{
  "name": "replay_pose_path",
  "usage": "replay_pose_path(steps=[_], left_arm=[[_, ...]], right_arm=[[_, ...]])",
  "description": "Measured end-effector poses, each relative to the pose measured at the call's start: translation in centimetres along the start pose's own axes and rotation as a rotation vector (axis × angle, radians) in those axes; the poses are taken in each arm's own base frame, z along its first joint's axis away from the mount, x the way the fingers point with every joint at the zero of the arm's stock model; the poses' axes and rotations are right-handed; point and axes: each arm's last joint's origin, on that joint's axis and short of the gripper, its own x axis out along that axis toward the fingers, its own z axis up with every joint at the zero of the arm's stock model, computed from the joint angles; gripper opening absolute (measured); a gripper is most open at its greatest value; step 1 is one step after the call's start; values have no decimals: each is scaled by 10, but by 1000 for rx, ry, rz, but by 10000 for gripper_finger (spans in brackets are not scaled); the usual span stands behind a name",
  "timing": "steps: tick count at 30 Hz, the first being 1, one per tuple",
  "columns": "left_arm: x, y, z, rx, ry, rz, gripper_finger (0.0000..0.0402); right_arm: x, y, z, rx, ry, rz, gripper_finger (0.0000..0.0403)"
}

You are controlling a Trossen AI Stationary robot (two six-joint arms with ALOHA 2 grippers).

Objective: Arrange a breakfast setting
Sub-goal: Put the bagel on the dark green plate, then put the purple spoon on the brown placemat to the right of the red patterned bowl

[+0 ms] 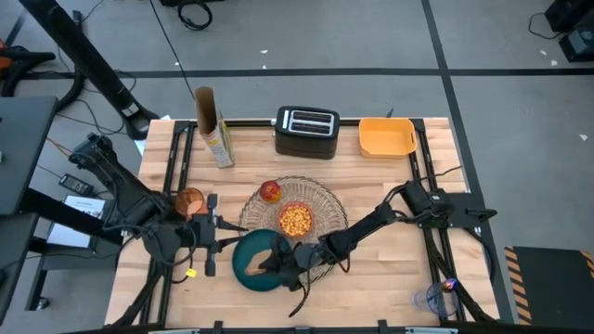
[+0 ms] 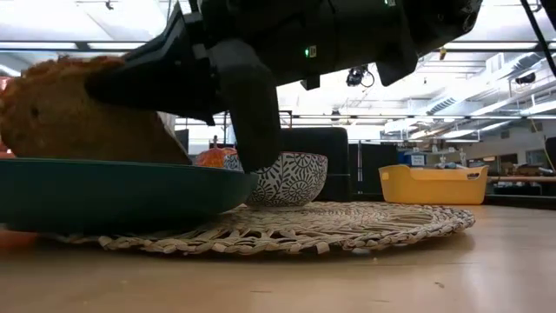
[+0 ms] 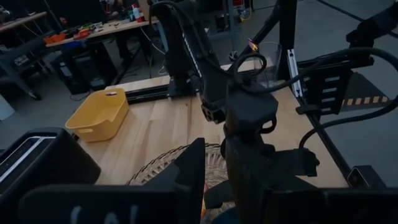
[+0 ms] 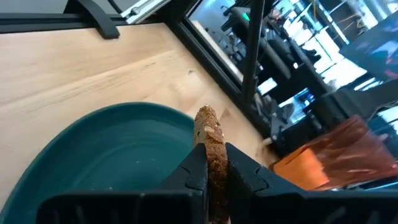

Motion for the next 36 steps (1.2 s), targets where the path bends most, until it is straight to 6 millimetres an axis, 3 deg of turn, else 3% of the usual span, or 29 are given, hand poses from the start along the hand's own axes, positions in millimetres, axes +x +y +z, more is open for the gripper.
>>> replay_pose_path(steps=[9, 18, 27, 32, 36], left_arm=[[0, 0, 0, -25, 0, 0, 73], [0, 0, 0, -27, 0, -2, 73], [0, 0, -1, -21, 5, -2, 73], [0, 0, -1, -18, 9, -1, 73], [0, 0, -2, -34, 11, -1, 73]], right_arm=[[0, -1, -2, 39, 7, -2, 49], [2, -4, -13, 196, 67, 41, 110], [0, 5, -7, 320, 64, 65, 158], [-1, 10, -5, 406, 62, 116, 163], [-7, 7, 8, 433, 33, 138, 163]])
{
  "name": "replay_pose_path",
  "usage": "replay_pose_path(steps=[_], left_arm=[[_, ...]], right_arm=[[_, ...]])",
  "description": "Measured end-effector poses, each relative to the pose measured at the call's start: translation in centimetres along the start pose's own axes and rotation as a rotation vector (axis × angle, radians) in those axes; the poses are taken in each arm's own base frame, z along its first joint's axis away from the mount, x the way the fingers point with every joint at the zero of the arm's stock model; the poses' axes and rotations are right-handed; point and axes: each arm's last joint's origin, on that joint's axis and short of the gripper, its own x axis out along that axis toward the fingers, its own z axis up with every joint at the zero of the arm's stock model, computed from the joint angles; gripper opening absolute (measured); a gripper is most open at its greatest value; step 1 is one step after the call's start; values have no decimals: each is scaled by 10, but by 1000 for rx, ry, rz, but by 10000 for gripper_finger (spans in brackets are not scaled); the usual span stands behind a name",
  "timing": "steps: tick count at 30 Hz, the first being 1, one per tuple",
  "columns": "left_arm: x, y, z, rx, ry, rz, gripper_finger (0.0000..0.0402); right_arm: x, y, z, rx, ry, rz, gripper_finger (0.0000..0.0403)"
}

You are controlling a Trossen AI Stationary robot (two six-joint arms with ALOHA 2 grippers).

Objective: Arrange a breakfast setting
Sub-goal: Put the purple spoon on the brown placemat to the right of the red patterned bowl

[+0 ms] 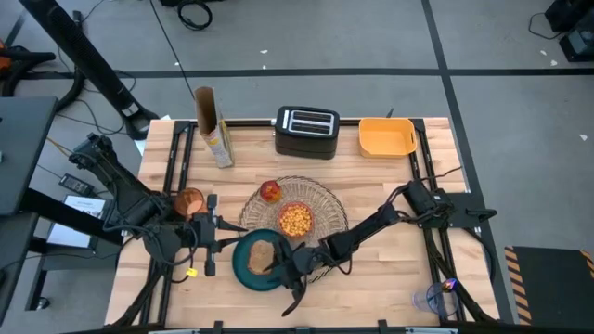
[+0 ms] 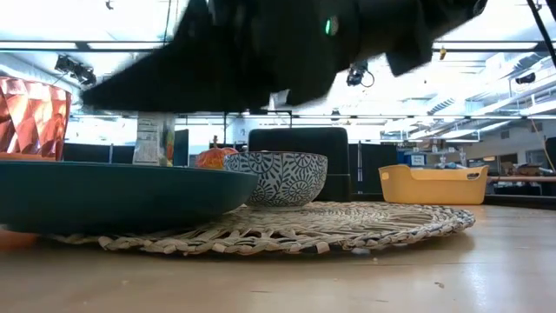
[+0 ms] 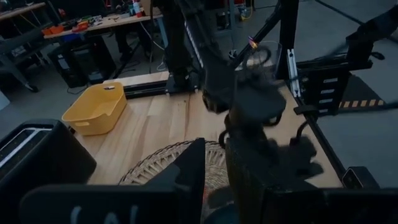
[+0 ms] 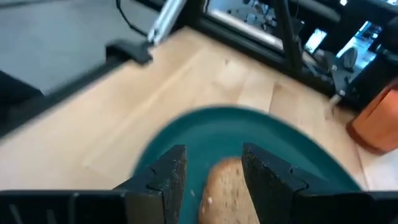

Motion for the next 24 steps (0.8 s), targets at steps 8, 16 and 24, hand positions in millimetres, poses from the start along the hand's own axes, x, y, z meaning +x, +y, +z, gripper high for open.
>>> replay_pose_path(steps=[8, 16, 24], left_arm=[[0, 0, -3, -12, 21, -1, 73], [0, 0, -3, -26, 20, -1, 73], [2, -1, -3, -39, 17, 1, 73]], right_arm=[[-41, -7, 54, 37, -8, 25, 163], [-92, 2, 98, 11, 2, 150, 160], [-135, 18, 130, 89, -56, 363, 160]])
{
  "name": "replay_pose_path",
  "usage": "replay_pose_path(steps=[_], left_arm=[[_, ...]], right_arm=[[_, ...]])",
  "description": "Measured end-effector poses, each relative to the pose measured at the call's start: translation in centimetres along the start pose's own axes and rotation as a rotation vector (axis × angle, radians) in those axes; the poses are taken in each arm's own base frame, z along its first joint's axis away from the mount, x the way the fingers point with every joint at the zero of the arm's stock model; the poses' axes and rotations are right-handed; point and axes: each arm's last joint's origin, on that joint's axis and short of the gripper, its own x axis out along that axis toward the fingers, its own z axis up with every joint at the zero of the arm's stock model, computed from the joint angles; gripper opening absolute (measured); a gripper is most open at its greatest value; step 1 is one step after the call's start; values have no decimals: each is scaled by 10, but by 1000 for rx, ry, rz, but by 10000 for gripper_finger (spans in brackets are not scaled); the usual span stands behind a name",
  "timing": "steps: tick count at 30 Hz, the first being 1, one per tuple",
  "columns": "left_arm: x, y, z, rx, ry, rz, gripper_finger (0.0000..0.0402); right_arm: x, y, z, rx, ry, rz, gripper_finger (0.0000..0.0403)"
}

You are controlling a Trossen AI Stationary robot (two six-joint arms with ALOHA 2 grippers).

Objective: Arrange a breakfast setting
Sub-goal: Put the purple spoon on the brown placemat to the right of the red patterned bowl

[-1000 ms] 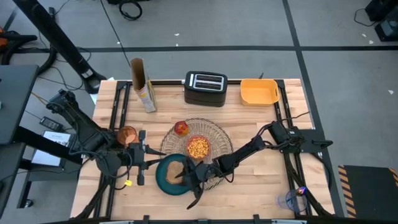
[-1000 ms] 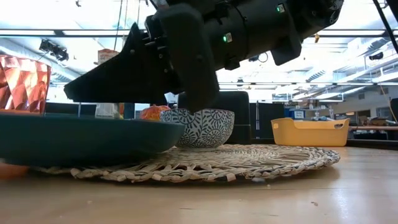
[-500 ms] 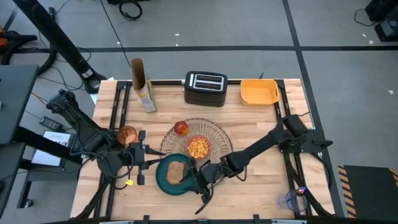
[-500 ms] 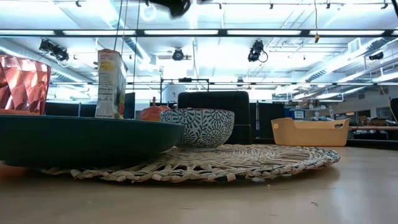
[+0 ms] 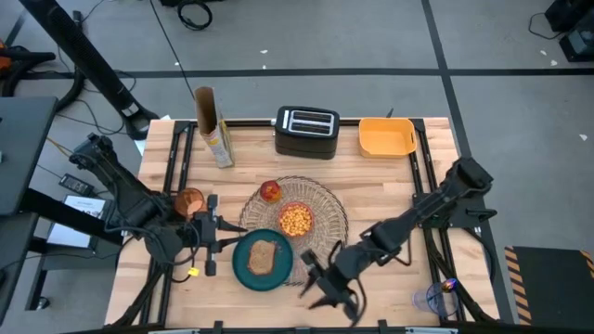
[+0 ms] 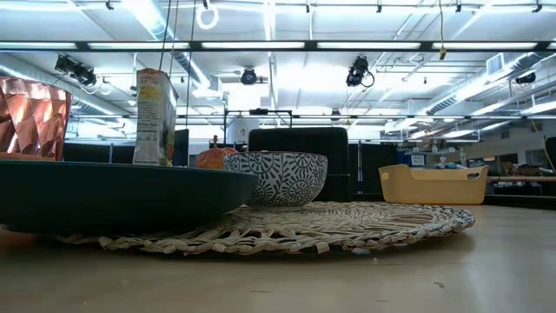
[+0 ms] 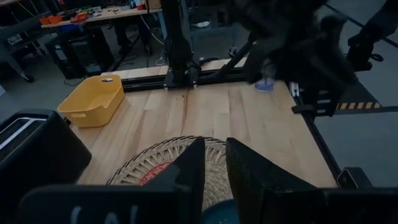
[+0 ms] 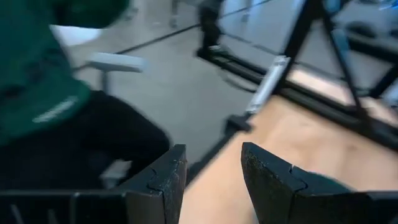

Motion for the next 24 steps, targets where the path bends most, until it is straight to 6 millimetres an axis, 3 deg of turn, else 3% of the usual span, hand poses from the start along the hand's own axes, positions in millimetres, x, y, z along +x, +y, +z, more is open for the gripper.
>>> replay_pose_path(steps=[8, 13, 24], left_arm=[[17, -11, -5, 8, 9, 18, 73], [25, -16, -6, 1, 4, 26, 73], [25, -17, -6, -12, 2, 21, 73]], right_arm=[[-19, 31, 12, 126, 16, 262, 160], [-46, 46, 21, 229, 79, 363, 160], [-115, 85, 20, 464, 361, 209, 160]])
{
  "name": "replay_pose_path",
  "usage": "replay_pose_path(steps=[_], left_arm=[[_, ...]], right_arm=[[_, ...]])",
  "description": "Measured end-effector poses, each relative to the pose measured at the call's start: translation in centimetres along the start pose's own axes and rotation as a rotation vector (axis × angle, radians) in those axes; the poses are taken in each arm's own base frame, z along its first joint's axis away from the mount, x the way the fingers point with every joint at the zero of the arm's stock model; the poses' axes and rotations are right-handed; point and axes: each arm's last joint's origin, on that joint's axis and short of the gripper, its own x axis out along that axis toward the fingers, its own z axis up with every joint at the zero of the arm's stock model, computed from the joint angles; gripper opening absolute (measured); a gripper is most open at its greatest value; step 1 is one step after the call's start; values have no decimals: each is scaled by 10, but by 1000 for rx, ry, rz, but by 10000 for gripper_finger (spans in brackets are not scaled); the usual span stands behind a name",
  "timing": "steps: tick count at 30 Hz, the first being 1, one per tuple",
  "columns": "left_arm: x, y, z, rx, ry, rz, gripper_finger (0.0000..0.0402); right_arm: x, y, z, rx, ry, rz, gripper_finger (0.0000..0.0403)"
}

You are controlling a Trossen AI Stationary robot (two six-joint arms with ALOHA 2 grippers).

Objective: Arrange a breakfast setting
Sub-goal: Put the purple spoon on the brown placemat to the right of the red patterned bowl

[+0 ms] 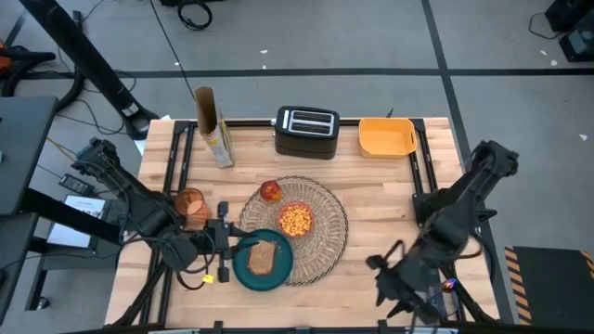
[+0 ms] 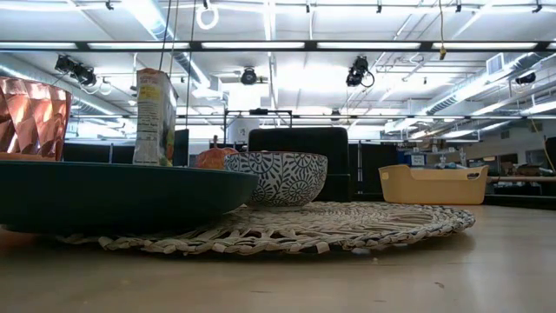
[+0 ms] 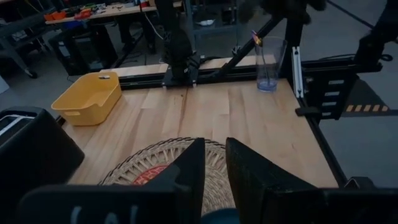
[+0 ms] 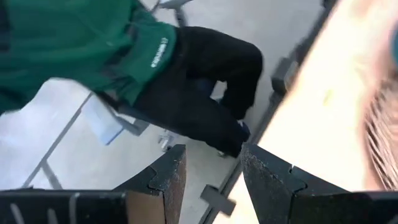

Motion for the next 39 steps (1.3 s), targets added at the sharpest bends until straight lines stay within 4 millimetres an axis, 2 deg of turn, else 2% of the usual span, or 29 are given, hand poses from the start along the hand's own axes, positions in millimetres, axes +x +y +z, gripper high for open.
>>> replay_pose_path(steps=[8, 14, 22, 27, 33, 39], left_arm=[[7, -7, -5, 1, 17, 3, 73], [13, -12, -11, 22, 35, 8, 73], [13, -12, -11, 59, 36, 8, 73], [13, -12, -11, 83, 39, 8, 73], [13, -12, -12, 95, 48, 9, 73], [13, -12, -12, 100, 47, 9, 73]], right_arm=[[-36, 14, -30, 269, 79, -164, 160], [-52, 18, -45, 556, 133, -216, 160], [-61, 15, -71, 1026, 379, -397, 160], [-64, 18, -80, 1233, 486, -483, 160], [-61, 24, -84, 1329, 504, -519, 162], [-43, 34, -90, 1362, 582, -560, 182]])
